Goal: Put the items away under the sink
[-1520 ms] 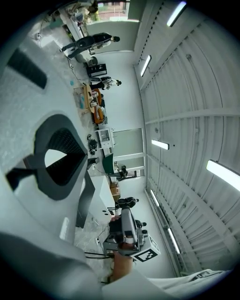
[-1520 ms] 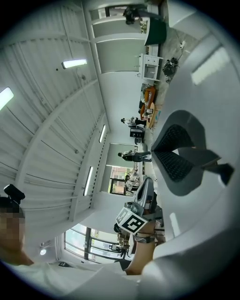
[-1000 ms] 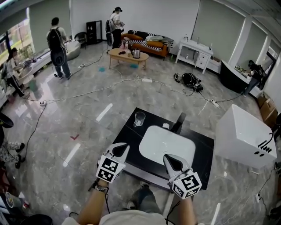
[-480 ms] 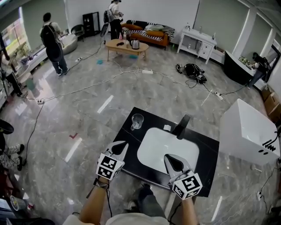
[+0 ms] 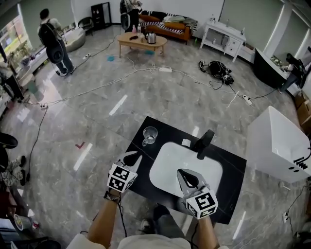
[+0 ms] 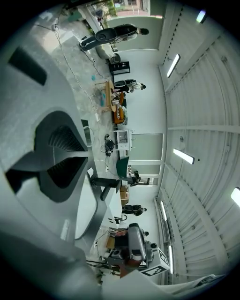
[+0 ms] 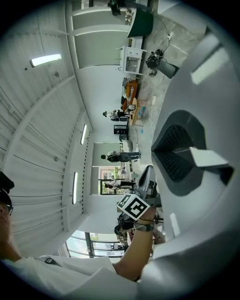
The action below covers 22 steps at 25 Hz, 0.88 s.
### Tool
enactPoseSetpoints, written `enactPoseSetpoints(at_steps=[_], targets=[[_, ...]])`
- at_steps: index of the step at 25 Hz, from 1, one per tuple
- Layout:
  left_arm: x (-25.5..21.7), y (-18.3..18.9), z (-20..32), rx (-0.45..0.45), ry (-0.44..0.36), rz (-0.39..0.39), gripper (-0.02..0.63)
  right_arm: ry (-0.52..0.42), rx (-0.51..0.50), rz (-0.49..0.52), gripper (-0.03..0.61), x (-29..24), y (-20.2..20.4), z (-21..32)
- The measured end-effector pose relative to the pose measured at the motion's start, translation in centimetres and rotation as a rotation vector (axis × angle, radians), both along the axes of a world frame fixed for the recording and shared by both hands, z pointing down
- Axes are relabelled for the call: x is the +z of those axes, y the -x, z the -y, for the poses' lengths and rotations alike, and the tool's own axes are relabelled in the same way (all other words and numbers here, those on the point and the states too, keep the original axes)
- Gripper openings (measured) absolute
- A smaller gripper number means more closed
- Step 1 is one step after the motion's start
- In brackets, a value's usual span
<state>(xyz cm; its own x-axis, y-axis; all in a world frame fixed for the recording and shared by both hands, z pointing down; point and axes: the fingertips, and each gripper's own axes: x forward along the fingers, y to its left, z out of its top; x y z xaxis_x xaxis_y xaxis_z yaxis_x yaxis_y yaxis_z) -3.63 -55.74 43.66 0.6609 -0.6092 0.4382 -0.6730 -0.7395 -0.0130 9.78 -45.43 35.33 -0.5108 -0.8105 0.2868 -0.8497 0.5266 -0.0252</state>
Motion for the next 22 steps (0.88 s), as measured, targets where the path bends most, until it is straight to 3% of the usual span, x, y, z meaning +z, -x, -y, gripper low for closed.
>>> enactPoseSetpoints(at_steps=[15, 22], targets=[[7.8, -1.2, 8.7, -0.031, 0.104, 0.087, 0.11, 0.093, -0.026, 0.011, 0.008, 4.4, -1.7, 5.0], [11.0, -1.7, 10.1, -0.012, 0.158, 0.147, 0.132, 0.129, -0.032, -0.005, 0.008, 6.1, -3.0, 7.0]])
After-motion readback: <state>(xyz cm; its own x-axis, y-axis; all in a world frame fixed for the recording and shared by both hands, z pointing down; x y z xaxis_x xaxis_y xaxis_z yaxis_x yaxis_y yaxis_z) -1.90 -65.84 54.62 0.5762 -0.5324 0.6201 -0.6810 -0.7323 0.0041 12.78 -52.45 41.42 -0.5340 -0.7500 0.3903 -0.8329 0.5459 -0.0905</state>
